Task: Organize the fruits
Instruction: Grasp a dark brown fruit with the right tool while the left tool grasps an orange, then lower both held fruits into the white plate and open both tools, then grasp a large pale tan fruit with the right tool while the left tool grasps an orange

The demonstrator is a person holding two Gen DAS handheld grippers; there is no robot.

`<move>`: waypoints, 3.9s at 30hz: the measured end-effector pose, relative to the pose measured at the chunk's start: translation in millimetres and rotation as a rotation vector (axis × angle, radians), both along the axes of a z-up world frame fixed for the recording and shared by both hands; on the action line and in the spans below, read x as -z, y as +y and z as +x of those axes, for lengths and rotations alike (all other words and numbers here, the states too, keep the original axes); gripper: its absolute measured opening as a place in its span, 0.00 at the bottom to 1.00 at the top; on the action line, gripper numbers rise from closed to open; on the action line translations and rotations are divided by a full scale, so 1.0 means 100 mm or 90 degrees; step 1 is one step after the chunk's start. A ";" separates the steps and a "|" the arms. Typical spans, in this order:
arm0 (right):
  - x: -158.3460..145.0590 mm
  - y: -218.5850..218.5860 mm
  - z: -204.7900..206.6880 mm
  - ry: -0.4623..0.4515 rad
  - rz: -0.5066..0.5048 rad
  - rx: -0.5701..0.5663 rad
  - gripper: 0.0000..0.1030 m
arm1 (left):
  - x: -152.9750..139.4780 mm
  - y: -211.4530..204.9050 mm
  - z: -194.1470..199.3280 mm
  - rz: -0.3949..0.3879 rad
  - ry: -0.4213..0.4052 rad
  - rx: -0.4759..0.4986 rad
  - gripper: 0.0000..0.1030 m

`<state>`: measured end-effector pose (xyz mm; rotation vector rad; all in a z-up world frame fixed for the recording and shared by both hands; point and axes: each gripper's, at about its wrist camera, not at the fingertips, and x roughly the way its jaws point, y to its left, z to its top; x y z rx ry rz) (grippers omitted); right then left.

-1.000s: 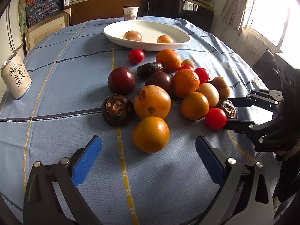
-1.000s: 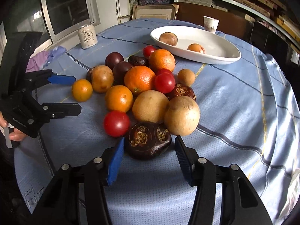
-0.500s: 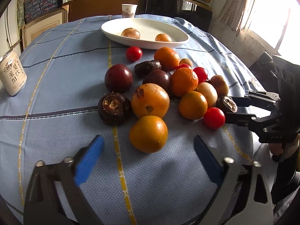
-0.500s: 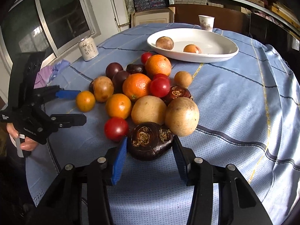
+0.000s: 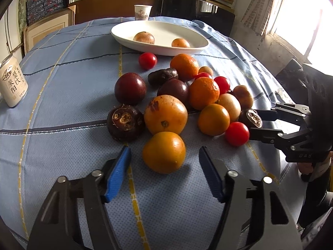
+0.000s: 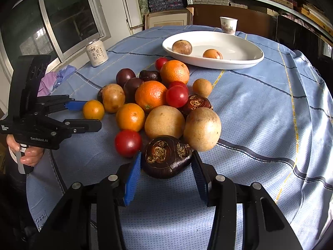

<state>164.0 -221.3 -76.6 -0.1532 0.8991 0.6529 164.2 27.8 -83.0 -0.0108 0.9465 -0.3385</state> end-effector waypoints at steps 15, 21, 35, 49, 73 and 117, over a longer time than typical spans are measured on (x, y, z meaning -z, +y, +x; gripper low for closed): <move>0.00 0.00 0.00 0.001 0.001 0.000 0.47 | -0.01 0.01 -0.01 -0.011 -0.002 0.003 0.41; 0.00 -0.05 0.02 0.013 0.030 -0.005 0.47 | -0.03 0.06 -0.03 -0.038 -0.006 0.009 0.38; -0.28 -0.08 -0.08 0.030 0.080 -0.035 0.47 | -0.37 0.11 -0.10 -0.057 -0.058 0.010 0.38; -0.84 -0.42 1.27 0.009 0.164 0.167 0.47 | -1.08 0.01 1.67 -0.047 -0.058 -0.026 0.38; -0.57 -0.34 1.70 -0.027 0.224 0.219 0.84 | -1.00 -0.08 1.99 0.017 -0.114 -0.115 0.96; -0.06 -0.13 0.60 0.012 0.040 0.087 0.80 | -0.37 0.43 0.39 0.035 -0.118 -0.227 0.96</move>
